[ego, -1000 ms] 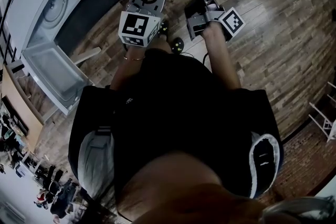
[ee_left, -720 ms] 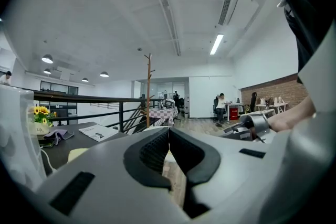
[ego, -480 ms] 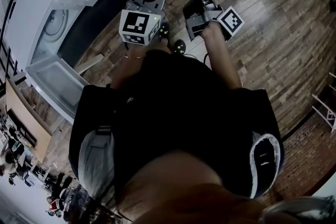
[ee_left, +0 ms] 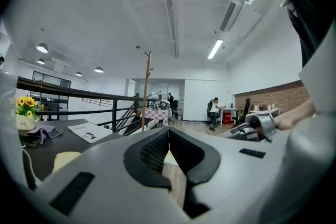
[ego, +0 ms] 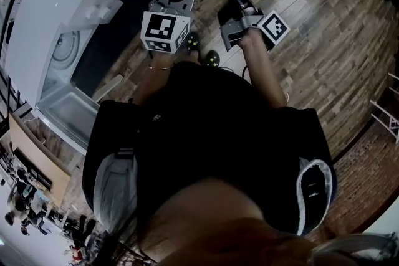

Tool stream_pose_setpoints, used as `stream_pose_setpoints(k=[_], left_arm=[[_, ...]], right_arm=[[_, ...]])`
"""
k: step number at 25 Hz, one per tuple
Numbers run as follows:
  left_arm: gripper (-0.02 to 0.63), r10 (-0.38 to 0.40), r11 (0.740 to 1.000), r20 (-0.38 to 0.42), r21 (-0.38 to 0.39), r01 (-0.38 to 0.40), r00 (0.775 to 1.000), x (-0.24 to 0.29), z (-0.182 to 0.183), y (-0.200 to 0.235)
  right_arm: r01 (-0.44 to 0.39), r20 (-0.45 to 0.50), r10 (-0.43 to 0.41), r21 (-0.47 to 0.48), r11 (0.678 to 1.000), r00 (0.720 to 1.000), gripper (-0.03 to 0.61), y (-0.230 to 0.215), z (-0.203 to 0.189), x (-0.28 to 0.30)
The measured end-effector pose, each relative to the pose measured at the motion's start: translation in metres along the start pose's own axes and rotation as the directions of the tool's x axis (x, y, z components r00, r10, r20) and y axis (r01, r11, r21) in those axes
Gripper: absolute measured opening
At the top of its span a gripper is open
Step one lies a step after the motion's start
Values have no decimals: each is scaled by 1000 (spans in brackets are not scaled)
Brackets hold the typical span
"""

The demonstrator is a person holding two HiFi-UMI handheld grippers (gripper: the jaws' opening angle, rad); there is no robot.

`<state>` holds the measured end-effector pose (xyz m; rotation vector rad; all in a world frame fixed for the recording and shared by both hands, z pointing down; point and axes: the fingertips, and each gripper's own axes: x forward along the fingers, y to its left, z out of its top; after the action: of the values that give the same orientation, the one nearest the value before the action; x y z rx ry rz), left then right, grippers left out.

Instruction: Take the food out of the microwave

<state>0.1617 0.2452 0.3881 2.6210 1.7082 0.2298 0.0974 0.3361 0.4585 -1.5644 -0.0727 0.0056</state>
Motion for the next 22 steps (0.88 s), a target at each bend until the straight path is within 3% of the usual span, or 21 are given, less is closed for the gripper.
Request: stream_pose_setpoints(k=[6, 13, 22], left_arm=[[8, -9, 1000, -5, 7, 9, 1000, 7, 1, 18], [8, 12, 1000, 5, 7, -12, 1000, 9, 4, 54], [8, 55, 998, 10, -4, -55, 998, 12, 8, 69]], right_arm=[[-6, 3, 6, -4, 1000, 1000, 12, 3, -2, 21], [-16, -2, 16, -12, 1000, 1000, 12, 6, -13, 50], [-3, -40, 2, -17, 1000, 999, 12, 8, -13, 65]])
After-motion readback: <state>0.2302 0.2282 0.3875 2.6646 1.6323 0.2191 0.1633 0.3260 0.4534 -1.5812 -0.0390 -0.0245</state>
